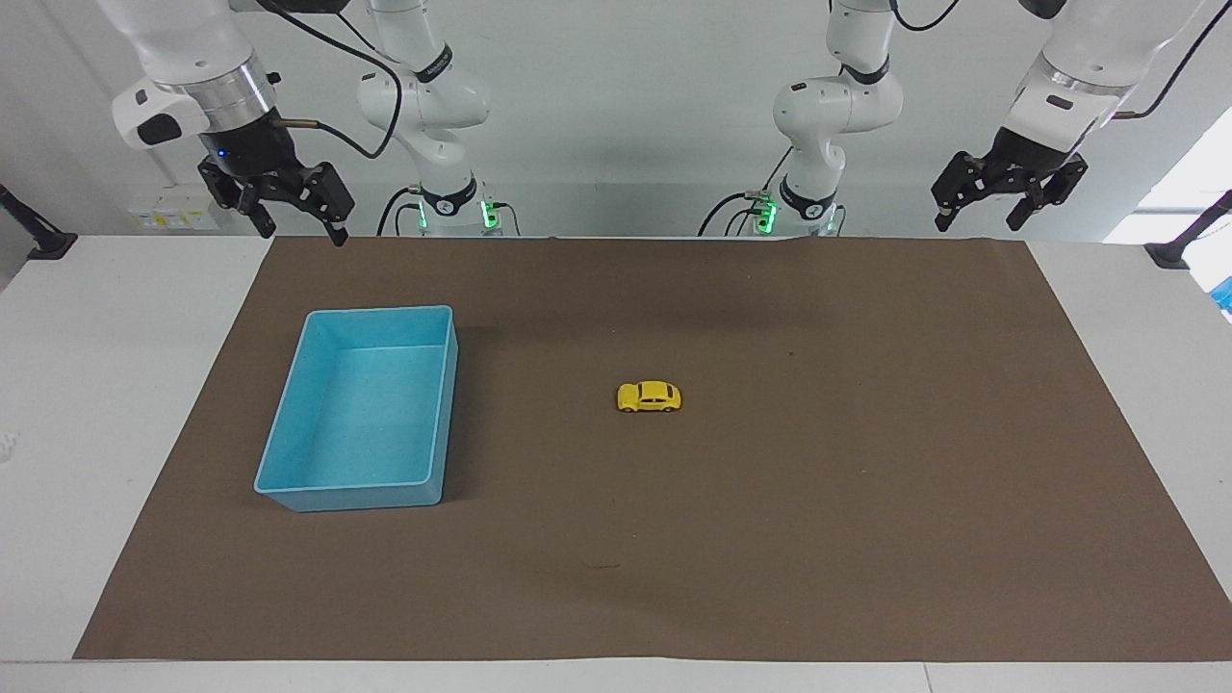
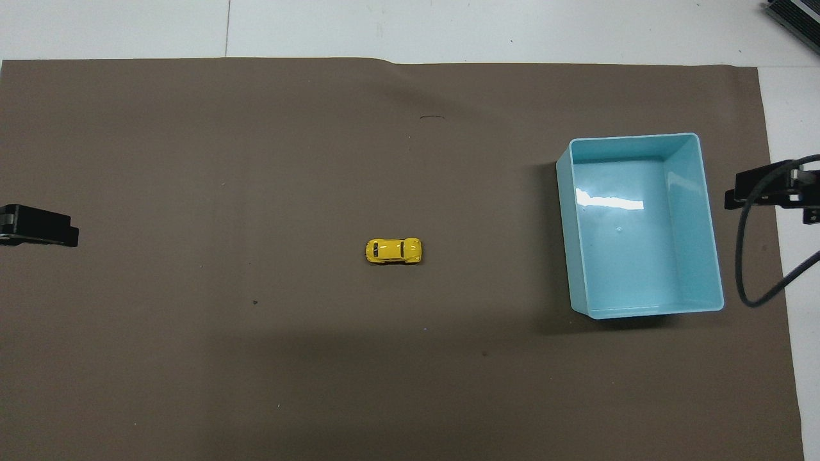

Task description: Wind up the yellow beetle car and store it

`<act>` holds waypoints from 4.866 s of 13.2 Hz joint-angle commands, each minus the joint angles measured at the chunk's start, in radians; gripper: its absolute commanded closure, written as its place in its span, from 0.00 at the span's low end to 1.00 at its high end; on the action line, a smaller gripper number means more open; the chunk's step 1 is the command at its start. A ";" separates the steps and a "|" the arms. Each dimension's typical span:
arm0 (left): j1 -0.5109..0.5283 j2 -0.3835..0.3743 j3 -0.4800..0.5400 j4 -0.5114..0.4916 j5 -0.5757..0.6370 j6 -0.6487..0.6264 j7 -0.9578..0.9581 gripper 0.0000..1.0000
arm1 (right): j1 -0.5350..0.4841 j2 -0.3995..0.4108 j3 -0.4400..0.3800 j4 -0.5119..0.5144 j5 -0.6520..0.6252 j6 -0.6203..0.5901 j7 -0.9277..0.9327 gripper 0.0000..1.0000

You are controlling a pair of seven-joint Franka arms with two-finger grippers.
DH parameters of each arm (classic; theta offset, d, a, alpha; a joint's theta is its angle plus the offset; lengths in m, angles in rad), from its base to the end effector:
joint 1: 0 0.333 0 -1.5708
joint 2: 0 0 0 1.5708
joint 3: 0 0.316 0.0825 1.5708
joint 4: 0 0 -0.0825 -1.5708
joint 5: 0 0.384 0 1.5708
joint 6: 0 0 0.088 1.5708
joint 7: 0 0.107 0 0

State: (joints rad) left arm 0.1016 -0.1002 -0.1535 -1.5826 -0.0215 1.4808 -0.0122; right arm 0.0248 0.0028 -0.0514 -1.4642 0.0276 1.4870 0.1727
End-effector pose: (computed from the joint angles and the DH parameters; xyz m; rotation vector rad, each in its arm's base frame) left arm 0.5129 -0.0338 0.6640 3.1349 -0.0640 -0.0047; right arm 0.5468 -0.0114 0.6654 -3.0977 0.3057 -0.0279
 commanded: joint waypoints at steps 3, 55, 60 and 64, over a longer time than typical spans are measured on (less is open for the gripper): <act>-0.002 -0.023 -0.006 -0.031 0.006 0.019 -0.015 0.00 | 0.001 -0.011 -0.002 -0.010 0.012 -0.001 0.014 0.00; -0.401 0.326 -0.011 -0.095 0.041 0.392 -1.848 0.00 | 0.001 -0.011 -0.002 -0.012 0.012 -0.001 0.014 0.00; -0.482 0.419 -0.009 -0.091 0.035 0.501 -2.051 0.00 | 0.001 -0.011 -0.002 -0.012 0.012 -0.001 0.014 0.00; -0.516 0.461 -0.009 -0.088 0.032 0.579 -2.135 0.00 | 0.001 -0.011 -0.002 -0.010 0.012 -0.001 0.014 0.00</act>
State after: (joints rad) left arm -0.3934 0.3386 -0.1766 -1.6969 -0.0016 2.0334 -2.1038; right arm 0.0248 0.0028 -0.0514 -1.4642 0.0276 1.4870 0.1727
